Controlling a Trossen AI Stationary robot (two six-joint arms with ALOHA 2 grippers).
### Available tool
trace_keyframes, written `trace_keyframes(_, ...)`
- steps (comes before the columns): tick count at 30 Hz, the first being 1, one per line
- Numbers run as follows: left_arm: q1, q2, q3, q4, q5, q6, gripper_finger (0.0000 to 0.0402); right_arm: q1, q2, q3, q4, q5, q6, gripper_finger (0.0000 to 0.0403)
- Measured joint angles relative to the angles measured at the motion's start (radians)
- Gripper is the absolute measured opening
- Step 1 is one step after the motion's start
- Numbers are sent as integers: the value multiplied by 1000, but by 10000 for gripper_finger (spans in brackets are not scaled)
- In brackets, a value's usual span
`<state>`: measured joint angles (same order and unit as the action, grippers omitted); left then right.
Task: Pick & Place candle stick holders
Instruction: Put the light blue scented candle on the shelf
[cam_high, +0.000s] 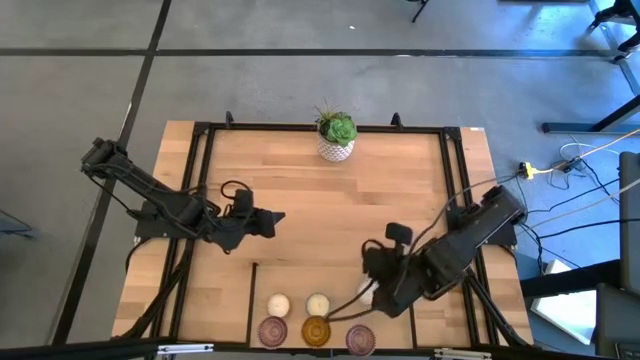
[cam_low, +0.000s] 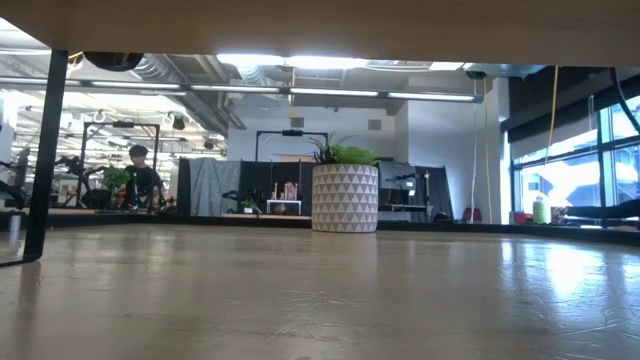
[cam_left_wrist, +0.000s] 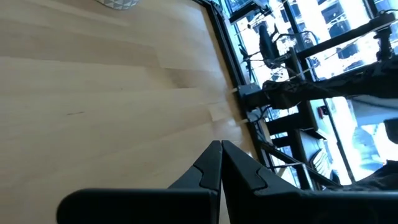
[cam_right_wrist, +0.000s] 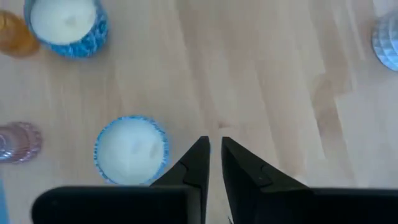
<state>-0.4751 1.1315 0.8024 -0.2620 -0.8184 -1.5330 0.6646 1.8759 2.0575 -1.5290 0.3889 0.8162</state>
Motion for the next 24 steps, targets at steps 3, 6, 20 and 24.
trace_keyframes(3, 0, 12, -1, 4, 2, -4, 2, -30, -30, 0, 22, -133, -25, 36)
trace_keyframes(6, 0, 30, -1, -1, 8, -23, 2, -40, -53, 0, 147, -308, -181, 9)
trace_keyframes(20, 17, 43, -1, -31, 28, -6, 2, 49, -71, -24, 230, -211, -216, 1)
trace_keyframes(24, 36, 40, -1, -31, 29, 41, 2, 51, -102, -119, 320, -159, -154, 1)
